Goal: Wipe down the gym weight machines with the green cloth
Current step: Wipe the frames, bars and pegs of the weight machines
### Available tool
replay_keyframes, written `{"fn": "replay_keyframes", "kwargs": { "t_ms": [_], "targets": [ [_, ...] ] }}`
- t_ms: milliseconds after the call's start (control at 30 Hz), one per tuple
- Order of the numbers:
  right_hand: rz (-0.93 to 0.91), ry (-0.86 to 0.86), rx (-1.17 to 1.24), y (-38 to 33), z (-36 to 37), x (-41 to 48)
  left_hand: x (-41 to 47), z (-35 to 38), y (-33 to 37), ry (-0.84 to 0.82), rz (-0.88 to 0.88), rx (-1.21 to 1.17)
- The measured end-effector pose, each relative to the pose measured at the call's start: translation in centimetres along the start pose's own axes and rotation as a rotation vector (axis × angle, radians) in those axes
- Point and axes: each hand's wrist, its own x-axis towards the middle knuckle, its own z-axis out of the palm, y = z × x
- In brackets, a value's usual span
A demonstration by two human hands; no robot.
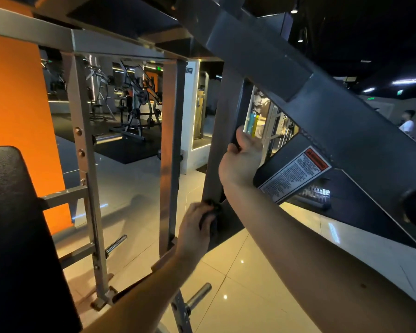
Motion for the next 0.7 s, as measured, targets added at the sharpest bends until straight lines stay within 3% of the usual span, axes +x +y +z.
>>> {"fn": "replay_keyframes", "kwargs": {
  "t_ms": [100, 333, 533, 700],
  "targets": [
    [0.018, 0.014, 0.075, 0.1, 0.2, -0.9, -2.7, 0.1, -1.2, -0.106, -0.115, -0.081],
    [0.035, -0.006, 0.081, 0.5, 0.2, -0.9, 3.7, -1.0, -0.3, 0.057, 0.03, 0.056],
    [-0.003, -0.016, 0.068, 0.4, -0.1, -1.0, -0.9, 0.1, -2.5, -0.083, 0.042, 0.121],
    [-0.02, -0.039, 0.041, 0.7, -0.3, -0.7, 4.2, -0.7, -0.1, 0.102, -0.023, 0.011]
  ]
}}
